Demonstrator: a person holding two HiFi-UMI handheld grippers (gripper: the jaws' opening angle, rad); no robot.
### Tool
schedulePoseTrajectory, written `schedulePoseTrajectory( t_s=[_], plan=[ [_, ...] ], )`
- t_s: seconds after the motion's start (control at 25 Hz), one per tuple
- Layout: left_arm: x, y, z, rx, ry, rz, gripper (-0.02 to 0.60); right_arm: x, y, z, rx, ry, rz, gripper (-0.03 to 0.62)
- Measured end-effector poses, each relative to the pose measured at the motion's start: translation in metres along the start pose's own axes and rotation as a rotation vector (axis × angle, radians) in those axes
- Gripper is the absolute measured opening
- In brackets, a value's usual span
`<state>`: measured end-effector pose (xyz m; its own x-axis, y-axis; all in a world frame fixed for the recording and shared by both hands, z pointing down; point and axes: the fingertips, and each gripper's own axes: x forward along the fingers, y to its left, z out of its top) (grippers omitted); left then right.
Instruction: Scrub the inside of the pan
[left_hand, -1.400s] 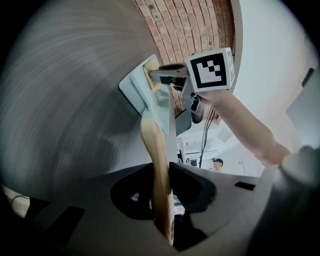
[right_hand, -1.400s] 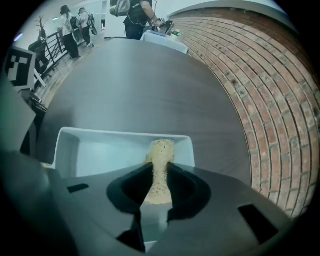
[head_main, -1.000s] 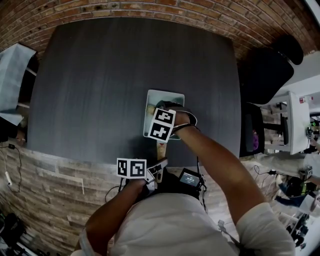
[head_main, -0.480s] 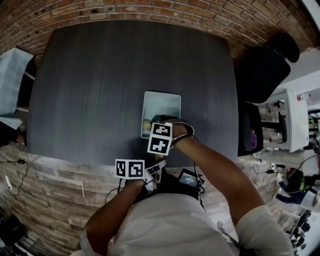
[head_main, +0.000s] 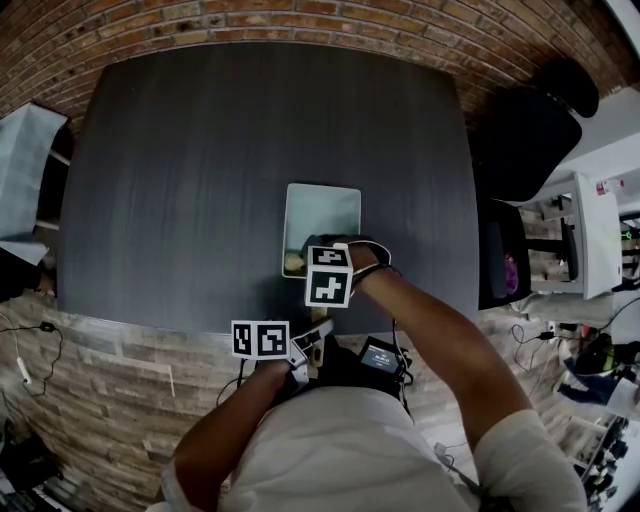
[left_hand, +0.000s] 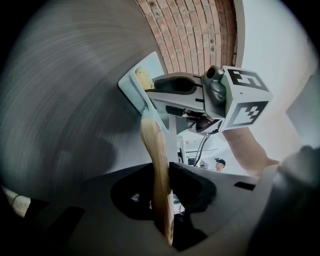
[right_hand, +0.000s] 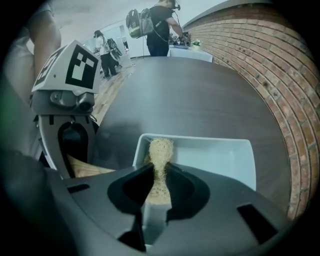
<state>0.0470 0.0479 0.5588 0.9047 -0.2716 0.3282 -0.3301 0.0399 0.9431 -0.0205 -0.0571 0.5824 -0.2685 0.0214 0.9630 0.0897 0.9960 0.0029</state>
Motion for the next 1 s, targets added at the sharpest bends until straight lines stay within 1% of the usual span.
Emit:
schedulePoseTrajectory(
  t_s=[0.12,0.24,0.32,0.44,0.52,0.6,0.72,0.84,1.0],
  plan=[
    [-0.001,0.0,0.0,-0.001,-0.005,0.003,0.087,-0.007,-0.012,0.0,0.057,-0.036,-0.022,0.081],
    [-0.001,-0.001,0.0,-0.003,-0.007,0.008,0.087,-0.016,-0.038,-0.003,0.155,-0.07,-0.084,0.081],
    [-0.001,-0.001,0.0,-0.002,-0.006,0.01,0.087,-0.022,-0.064,-0.008,0.252,-0.094,-0.153,0.081],
    [-0.001,-0.001,0.0,0.001,0.004,0.015,0.087,-0.029,-0.104,-0.016,0.44,-0.129,-0.243,0.083],
    [0.0,-0.001,-0.001,0.004,0.015,0.019,0.087,-0.028,-0.122,-0.019,0.541,-0.134,-0.267,0.083],
    [0.001,-0.002,-0.003,0.013,0.03,0.023,0.087,-0.025,-0.132,-0.02,0.6,-0.127,-0.275,0.084],
    [0.002,-0.001,-0.005,0.028,0.061,0.03,0.087,-0.018,-0.13,-0.013,0.613,-0.12,-0.255,0.084],
    [0.002,-0.001,-0.01,0.035,0.102,0.034,0.087,-0.014,-0.122,-0.005,0.573,-0.12,-0.235,0.084],
    [0.003,-0.001,-0.011,0.045,0.126,0.039,0.092,-0.012,-0.108,0.005,0.507,-0.126,-0.178,0.083]
  ],
)
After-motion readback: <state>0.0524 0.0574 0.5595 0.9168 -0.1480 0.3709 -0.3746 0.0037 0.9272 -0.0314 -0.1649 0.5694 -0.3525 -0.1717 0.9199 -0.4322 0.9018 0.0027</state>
